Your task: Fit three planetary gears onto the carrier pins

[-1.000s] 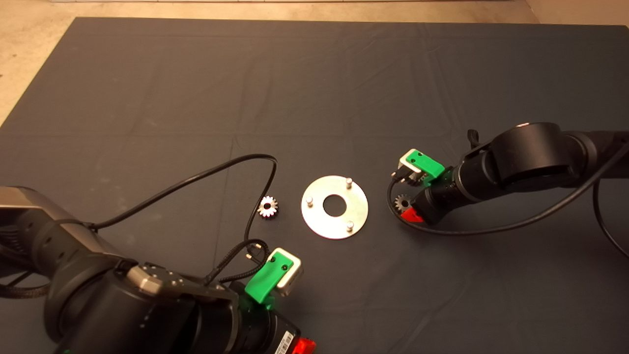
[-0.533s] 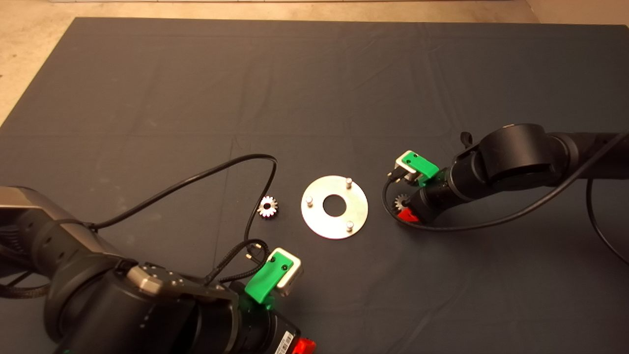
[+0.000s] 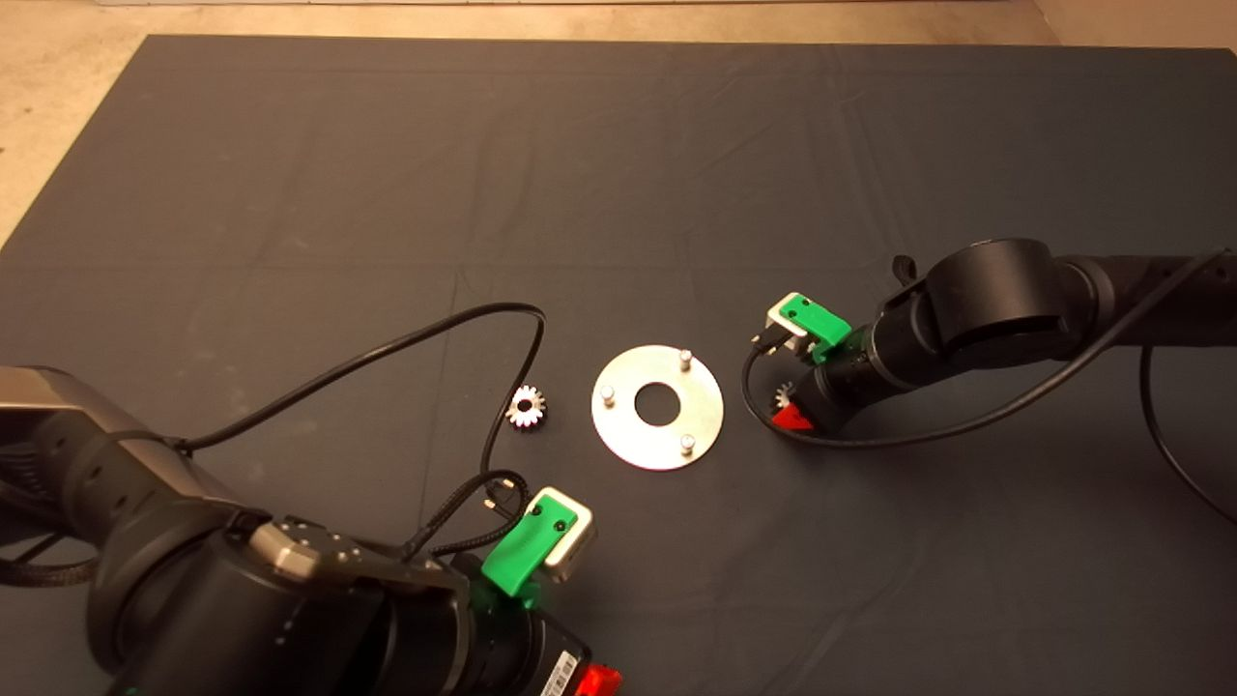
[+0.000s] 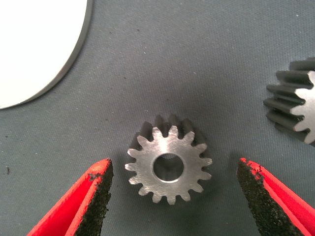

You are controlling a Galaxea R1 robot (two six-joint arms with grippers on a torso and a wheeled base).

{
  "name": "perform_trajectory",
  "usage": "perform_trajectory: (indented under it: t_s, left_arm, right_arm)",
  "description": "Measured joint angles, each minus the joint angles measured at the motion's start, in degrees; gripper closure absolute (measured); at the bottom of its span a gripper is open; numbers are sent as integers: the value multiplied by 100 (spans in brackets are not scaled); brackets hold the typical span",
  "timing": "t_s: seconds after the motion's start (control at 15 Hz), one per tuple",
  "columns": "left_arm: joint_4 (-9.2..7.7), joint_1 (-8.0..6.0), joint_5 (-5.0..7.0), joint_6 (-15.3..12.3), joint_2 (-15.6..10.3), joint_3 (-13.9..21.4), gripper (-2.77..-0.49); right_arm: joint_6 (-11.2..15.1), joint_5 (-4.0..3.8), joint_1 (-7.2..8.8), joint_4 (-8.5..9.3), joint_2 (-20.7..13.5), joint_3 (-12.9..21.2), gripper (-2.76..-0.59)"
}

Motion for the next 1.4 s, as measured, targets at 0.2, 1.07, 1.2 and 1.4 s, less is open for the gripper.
perform_trajectory:
  t_s: [0.2, 1.07, 1.2, 1.4]
  left_arm:
    - [-1, 0, 0, -1, -2, 0, -250]
    - [0, 0, 0, -1, -19, 0, -250]
    - [0, 0, 0, -2, -19, 0, -250]
    - [0, 0, 0, -2, -19, 0, -250]
  right_arm:
    - [-17, 2, 2, 0, 13, -2, -171]
    - [-55, -15, -107, 0, 14, -2, -114]
    - [-111, -10, -107, 0, 16, -24, -110]
    - [-122, -4, -107, 0, 16, -28, -108]
